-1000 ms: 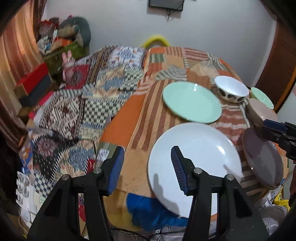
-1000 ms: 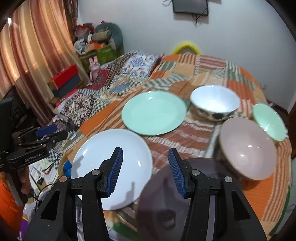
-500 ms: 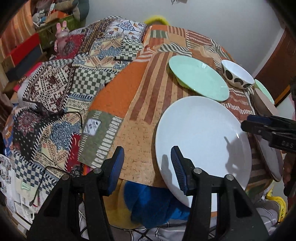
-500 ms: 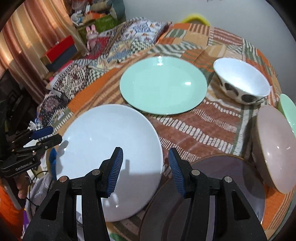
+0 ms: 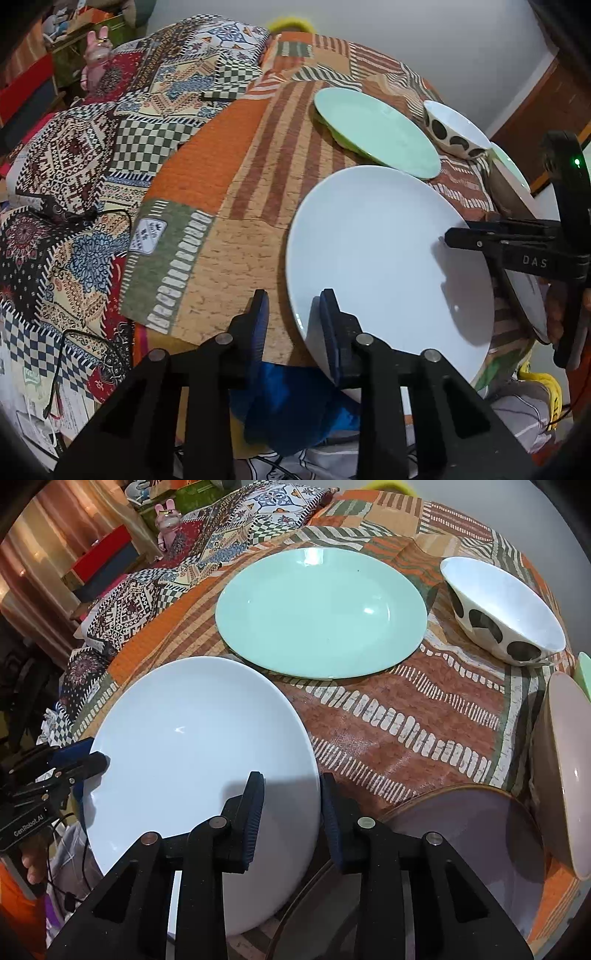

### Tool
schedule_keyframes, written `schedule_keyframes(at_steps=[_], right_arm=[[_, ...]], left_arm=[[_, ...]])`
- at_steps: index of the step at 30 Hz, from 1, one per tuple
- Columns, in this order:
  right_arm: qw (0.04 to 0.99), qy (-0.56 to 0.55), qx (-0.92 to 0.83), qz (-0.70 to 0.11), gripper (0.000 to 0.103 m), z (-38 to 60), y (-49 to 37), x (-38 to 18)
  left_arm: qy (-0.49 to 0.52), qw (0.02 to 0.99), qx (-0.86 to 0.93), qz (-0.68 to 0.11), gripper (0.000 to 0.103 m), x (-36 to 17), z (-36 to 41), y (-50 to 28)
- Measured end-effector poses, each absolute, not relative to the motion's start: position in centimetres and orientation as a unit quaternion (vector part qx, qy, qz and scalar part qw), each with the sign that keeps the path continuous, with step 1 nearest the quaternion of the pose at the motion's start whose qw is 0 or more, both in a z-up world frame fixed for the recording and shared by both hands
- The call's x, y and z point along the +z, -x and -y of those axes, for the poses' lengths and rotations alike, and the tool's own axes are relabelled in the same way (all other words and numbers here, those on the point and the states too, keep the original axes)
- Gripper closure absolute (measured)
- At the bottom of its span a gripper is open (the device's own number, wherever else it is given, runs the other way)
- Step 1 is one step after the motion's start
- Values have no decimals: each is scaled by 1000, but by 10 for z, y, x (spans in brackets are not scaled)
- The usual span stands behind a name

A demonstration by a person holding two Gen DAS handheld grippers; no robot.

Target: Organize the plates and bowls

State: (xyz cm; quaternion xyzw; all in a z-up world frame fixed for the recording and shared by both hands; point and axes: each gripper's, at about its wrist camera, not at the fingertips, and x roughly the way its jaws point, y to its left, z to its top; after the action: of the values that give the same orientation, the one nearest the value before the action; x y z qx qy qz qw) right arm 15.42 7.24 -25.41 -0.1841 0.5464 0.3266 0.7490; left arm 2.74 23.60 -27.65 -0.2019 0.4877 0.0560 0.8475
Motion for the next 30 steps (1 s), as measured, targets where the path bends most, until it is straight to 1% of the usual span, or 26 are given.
schedule_keyframes(at_steps=[3, 6, 11, 20, 25, 28, 30], right_arm=[[747, 179, 328, -550, 75, -73, -155, -255], [749, 175, 330, -547, 76, -74, -155, -254], [753, 158, 337, -542, 76, -71, -153, -250], [762, 138, 356, -524, 77, -75, -143, -239], [777, 138, 358, -499, 78, -74, -139, -223], [780, 142, 356, -494, 78, -74, -139, -227], [777, 139, 353, -502, 78, -74, -142, -233]], left_arm=[[209, 843, 45, -493, 75, -280, -233, -31], [194, 845, 53, -496, 75, -280, -225, -34], [217, 838, 64, -496, 76, -281, -234, -31], [191, 847, 113, -483, 75, -260, -233, -23], [174, 859, 123, -466, 75, -243, -227, -23], [179, 861, 121, -460, 75, -240, -229, -27], [192, 854, 125, -466, 75, -246, -234, -32]])
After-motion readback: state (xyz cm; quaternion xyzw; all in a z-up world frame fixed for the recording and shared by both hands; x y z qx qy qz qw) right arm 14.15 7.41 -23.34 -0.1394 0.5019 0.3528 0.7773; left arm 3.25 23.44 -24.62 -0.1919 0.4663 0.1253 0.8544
